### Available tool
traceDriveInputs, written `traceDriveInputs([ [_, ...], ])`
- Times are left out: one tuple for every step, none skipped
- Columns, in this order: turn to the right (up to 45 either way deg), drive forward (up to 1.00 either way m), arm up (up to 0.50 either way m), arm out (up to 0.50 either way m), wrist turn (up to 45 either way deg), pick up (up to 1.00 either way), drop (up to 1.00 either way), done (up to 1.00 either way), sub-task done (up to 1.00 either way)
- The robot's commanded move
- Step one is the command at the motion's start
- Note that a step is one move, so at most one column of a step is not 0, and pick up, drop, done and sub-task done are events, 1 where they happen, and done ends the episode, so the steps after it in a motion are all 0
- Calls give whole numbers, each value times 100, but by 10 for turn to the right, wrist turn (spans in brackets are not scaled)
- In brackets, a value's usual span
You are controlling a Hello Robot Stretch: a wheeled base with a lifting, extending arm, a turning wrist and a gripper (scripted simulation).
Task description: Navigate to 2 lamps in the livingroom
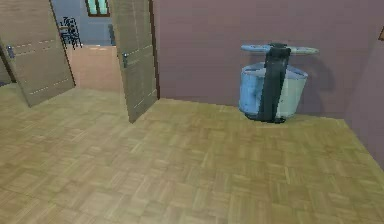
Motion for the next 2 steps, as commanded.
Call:
traceDriveInputs([
  [150,0,0,0,0,0,0,0,0],
  [0,15,0,0,0,0,0,0,0],
])
